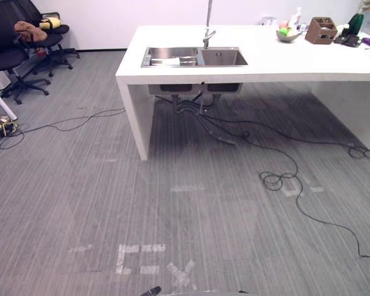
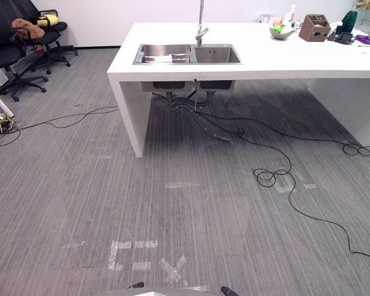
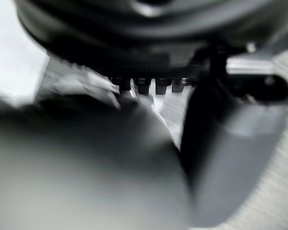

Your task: Walk over to the sink, pick up the cup, carry it to the dishwasher, place the cup inside the dishwasher, then close the dishwasher door

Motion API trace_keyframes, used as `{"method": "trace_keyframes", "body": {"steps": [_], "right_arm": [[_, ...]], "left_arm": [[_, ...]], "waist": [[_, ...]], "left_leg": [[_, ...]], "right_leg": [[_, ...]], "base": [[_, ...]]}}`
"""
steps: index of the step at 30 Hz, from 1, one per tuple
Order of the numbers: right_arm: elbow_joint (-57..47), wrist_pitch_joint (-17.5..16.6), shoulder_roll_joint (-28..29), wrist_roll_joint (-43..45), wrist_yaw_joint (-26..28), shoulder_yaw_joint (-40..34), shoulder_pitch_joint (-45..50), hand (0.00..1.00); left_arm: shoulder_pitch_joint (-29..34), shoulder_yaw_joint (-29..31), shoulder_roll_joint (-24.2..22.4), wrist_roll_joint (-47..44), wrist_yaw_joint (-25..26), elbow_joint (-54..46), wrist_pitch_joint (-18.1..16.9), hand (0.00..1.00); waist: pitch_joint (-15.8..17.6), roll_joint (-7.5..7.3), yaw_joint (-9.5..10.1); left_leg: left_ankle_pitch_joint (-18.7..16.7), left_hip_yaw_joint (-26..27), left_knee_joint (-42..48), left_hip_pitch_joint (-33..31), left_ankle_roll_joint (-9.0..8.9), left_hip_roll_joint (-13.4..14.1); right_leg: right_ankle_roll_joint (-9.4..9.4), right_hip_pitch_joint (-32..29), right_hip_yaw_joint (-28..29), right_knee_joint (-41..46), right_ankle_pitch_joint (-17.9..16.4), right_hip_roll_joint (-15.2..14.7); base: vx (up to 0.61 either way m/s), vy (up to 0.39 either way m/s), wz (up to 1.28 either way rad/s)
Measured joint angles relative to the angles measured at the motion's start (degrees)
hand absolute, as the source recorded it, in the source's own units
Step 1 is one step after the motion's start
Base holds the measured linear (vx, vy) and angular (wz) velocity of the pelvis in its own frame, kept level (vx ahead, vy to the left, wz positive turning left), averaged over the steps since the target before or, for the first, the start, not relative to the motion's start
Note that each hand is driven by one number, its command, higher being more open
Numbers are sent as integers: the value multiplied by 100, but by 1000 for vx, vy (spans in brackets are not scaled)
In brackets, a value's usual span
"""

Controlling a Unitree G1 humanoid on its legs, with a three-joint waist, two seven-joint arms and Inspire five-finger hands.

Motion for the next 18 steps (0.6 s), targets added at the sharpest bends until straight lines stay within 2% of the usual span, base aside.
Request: {"method": "trace_keyframes", "body": {"steps": [1,4,8,12,16,18], "right_arm": [[-12,-271,14,-460,-33,76,-90,100],[-42,-582,-56,-1554,-9,545,-364,100],[-48,-618,-36,-1370,3,603,-606,100],[-47,-743,204,-1164,130,640,-811,100],[-59,-907,347,-962,208,760,-837,100],[-59,-934,360,-958,212,760,-827,100]], "left_arm": [[-34,-147,0,-6,127,-12,-267,100],[-122,-517,44,-9,426,-140,-673,100],[-152,-518,2,40,789,-255,-861,100],[-218,-501,-39,-54,1199,-258,-882,100],[-284,-410,-147,-490,1394,-268,-948,100],[-269,-343,-219,-741,1493,-269,-1102,100]], "waist": [[4,-1,6],[72,-39,14],[128,-60,20],[187,-89,21],[246,-144,10],[254,-160,12]], "left_leg": [[2,-19,-25,5,-3,-5],[60,-157,-95,-36,-38,-25],[122,-251,-172,-53,-29,-30],[134,-277,-172,-54,-16,-36],[168,-404,-172,-75,24,-92],[174,-446,-174,-65,33,-134]], "right_leg": [[6,16,-26,-33,4,-2],[22,12,-174,-75,11,-16],[28,-3,-280,-76,7,-16],[31,9,-312,-75,5,-19],[54,44,-433,-75,-10,-79],[74,78,-472,-75,-23,-125]], "base": [[1,-3,11],[-20,-13,20],[-40,-14,15],[-44,-1,3],[-57,8,17],[-55,23,12]]}}
